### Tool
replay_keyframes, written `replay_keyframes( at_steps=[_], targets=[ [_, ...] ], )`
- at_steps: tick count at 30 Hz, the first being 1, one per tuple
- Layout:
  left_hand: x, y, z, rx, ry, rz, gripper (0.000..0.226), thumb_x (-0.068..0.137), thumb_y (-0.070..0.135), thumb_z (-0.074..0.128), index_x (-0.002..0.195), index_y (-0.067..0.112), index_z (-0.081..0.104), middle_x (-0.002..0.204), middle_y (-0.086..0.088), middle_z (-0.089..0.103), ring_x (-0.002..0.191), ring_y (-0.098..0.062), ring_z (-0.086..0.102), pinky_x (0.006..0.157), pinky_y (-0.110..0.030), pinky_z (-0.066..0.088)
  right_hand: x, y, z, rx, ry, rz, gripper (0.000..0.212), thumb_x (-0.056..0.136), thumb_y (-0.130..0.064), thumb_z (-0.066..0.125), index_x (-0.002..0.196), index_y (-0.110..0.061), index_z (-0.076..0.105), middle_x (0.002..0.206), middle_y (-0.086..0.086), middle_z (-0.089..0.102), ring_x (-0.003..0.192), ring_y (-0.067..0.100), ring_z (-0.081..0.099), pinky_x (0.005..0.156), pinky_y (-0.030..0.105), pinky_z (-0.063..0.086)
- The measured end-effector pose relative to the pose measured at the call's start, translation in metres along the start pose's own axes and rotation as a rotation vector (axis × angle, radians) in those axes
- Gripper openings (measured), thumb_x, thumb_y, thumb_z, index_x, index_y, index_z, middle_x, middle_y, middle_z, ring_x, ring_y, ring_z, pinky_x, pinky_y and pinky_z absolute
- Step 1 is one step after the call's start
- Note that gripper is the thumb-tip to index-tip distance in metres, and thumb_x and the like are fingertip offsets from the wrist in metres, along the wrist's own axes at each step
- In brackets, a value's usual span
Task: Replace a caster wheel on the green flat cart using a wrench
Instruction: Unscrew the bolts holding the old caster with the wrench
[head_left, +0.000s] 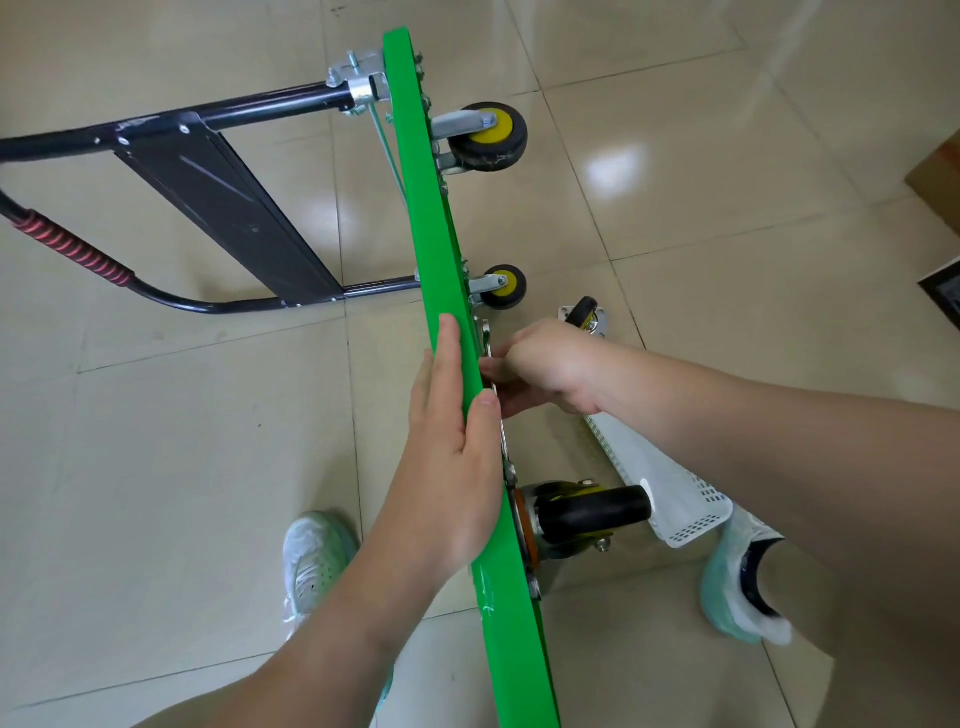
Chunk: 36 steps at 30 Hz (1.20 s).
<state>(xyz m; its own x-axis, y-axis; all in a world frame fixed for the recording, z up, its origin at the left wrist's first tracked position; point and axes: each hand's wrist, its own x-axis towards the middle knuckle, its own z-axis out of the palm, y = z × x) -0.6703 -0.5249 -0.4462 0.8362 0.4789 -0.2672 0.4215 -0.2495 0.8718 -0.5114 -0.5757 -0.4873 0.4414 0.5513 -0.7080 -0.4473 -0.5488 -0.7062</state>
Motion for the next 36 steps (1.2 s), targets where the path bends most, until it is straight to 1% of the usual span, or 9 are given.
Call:
replay_keyframes(
  at_steps=[3,6,13,17,19,21,24,30,36],
  targets=[
    [0.0,-0.001,0.0,0.002,-0.002,-0.004,0.065,0.111,0.027,0.034,0.162,0.047,-0.002,0.163,0.027,0.011,0.151,0.014,0.005,0.108,0.002,0.006,-0.001,0.001,0.002,-0.019,0.011,-0.028,0.018,0.098,-0.006,0.06,0.109,0.007,0.065,0.084,0.015,0.072,0.08,0.031,0.073,0.087,0.048,0.06],
    [0.001,-0.002,0.0,0.009,-0.005,-0.005,0.064,0.112,0.027,0.033,0.162,0.046,-0.003,0.165,0.026,0.01,0.15,0.014,0.005,0.096,0.012,0.006,-0.004,0.005,0.0,-0.04,0.054,-0.092,0.026,0.094,-0.01,0.068,0.114,0.006,0.067,0.096,0.019,0.074,0.084,0.033,0.075,0.086,0.048,0.061],
    [0.0,-0.002,0.003,0.023,0.018,0.021,0.064,0.111,0.028,0.033,0.163,0.043,-0.001,0.171,0.019,0.005,0.153,0.01,0.003,0.115,-0.004,0.005,-0.026,0.022,-0.008,0.011,0.117,-0.316,0.009,0.09,-0.008,0.072,0.085,-0.014,0.076,0.078,0.005,0.076,0.076,0.023,0.075,0.085,0.045,0.061],
    [0.0,0.0,0.003,0.023,0.028,0.015,0.064,0.111,0.026,0.035,0.165,0.039,0.002,0.168,0.02,0.01,0.141,0.024,0.011,0.096,0.012,0.009,-0.044,0.029,-0.004,0.029,0.157,-0.413,0.019,0.089,-0.007,0.074,0.087,-0.026,0.075,0.083,-0.001,0.078,0.083,0.015,0.075,0.087,0.042,0.061],
    [-0.001,0.001,0.002,0.029,0.032,0.014,0.064,0.111,0.025,0.035,0.165,0.038,0.003,0.168,0.019,0.012,0.137,0.025,0.012,0.099,0.011,0.01,-0.056,0.033,-0.001,0.018,0.156,-0.472,0.022,0.088,-0.005,0.074,0.086,-0.027,0.076,0.085,-0.001,0.078,0.088,0.018,0.075,0.089,0.041,0.06],
    [-0.002,0.004,0.002,0.03,0.032,0.019,0.063,0.112,0.024,0.035,0.166,0.036,0.004,0.166,0.018,0.015,0.135,0.027,0.015,0.111,0.003,0.009,-0.068,0.038,0.002,0.0,0.153,-0.534,0.026,0.087,-0.001,0.074,0.085,-0.027,0.076,0.086,-0.003,0.078,0.089,0.014,0.075,0.091,0.034,0.059],
    [-0.002,0.006,0.002,0.034,0.035,0.016,0.062,0.112,0.021,0.034,0.166,0.034,0.006,0.159,0.02,0.02,0.116,0.043,0.019,0.096,0.012,0.01,-0.089,0.048,0.007,-0.011,0.14,-0.593,0.031,0.086,0.004,0.073,0.085,-0.027,0.075,0.08,-0.015,0.076,0.081,-0.002,0.071,0.085,0.018,0.054],
    [-0.002,0.006,0.002,0.017,0.038,0.022,0.061,0.112,0.022,0.032,0.165,0.039,0.006,0.159,0.025,0.018,0.148,0.012,0.01,0.113,-0.007,0.006,-0.103,0.054,0.004,-0.009,0.223,-0.684,0.035,0.085,0.004,0.073,0.088,-0.031,0.074,0.083,-0.017,0.076,0.085,0.002,0.072,0.087,0.022,0.055],
    [-0.002,0.002,0.001,0.002,0.02,0.027,0.062,0.112,0.021,0.032,0.165,0.04,0.006,0.159,0.028,0.015,0.152,0.011,0.006,0.114,-0.006,0.006,-0.08,0.008,-0.022,-0.006,0.186,-0.591,0.022,0.092,-0.002,0.068,0.089,-0.023,0.073,0.084,-0.006,0.075,0.085,0.012,0.074,0.078,0.028,0.062]
  ],
)
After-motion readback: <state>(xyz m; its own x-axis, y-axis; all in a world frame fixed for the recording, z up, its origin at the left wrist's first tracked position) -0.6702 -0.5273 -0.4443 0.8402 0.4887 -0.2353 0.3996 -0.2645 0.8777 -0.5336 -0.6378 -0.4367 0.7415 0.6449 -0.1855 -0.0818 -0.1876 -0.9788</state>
